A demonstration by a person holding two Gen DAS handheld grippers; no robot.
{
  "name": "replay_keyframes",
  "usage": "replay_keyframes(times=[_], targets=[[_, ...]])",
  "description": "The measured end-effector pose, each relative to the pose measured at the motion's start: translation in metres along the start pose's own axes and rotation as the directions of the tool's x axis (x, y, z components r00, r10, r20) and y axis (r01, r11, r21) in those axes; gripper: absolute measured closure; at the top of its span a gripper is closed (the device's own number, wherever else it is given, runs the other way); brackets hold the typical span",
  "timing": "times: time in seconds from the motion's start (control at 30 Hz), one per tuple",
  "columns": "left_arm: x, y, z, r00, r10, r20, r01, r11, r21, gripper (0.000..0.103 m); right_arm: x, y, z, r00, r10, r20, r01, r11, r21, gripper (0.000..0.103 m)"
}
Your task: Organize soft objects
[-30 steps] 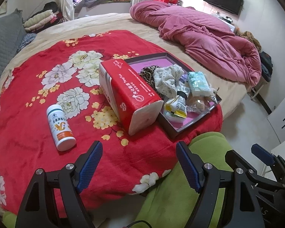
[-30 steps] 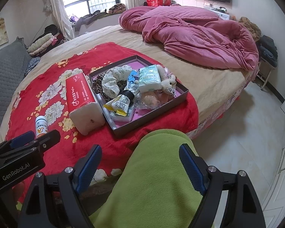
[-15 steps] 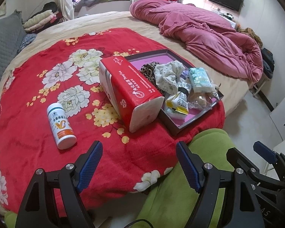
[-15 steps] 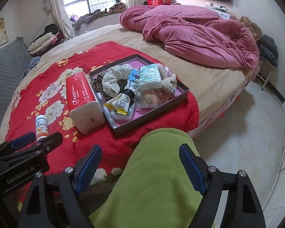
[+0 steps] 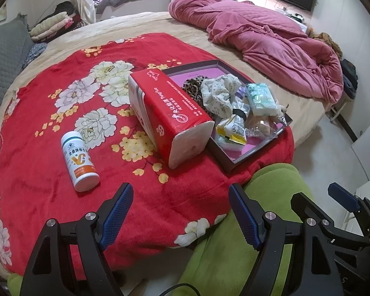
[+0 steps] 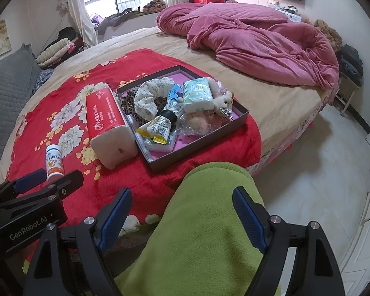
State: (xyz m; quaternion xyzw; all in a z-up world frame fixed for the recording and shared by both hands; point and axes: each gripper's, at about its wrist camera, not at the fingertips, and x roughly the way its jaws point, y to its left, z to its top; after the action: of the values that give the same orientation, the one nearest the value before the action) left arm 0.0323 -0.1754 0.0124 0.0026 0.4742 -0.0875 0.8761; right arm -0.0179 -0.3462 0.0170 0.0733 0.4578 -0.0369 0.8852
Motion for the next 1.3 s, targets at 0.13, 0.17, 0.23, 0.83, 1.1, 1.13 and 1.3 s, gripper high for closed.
replay_keyframes(times=[0.13, 0.17, 0.23, 0.83, 1.1, 1.13, 1.3], targets=[[0.0002, 0.0008, 0.0006, 1.0, 0.004, -0.001, -0.004, 1.0, 0.001, 0.023, -0.0012, -0.0002, 0.0008, 1.0, -0.001, 0.009, 0.001, 1.0, 0.0, 0.02], [-0.0001, 0.0007, 0.0005, 1.0, 0.007, 0.0, -0.007, 1.0, -0.001, 0.023, -0.0008, -0.0001, 0.0011, 1.0, 0.001, 0.009, -0.001, 1.0, 0.0, 0.02], [0.0005, 0.0006, 0.0006, 1.0, 0.005, -0.001, -0.005, 1.0, 0.0, 0.023, -0.0008, -0.0006, 0.001, 1.0, -0.003, 0.009, 0.003, 1.0, 0.003, 0.02], [0.0026, 0.0023, -0.0004, 1.0, 0.017, -0.018, -0.017, 1.0, 0.0, 0.023, -0.0003, -0.0011, 0.0011, 1.0, -0.009, 0.01, 0.009, 1.0, 0.003, 0.02], [0.0033, 0.0024, -0.0007, 0.999, 0.024, -0.021, -0.024, 1.0, 0.002, 0.023, -0.0027, -0.001, 0.0026, 1.0, -0.01, 0.016, 0.01, 1.0, 0.001, 0.02], [0.0027, 0.0029, -0.001, 0.999, 0.026, -0.021, -0.026, 1.0, 0.0, 0.023, -0.0026, -0.0008, 0.0028, 1.0, -0.009, 0.017, 0.009, 1.0, 0.0, 0.02], [0.0021, 0.0042, -0.0003, 0.999, 0.025, -0.021, -0.025, 1.0, -0.005, 0.023, -0.0035, -0.0001, 0.0032, 1.0, -0.012, 0.021, 0.012, 1.0, -0.003, 0.02]])
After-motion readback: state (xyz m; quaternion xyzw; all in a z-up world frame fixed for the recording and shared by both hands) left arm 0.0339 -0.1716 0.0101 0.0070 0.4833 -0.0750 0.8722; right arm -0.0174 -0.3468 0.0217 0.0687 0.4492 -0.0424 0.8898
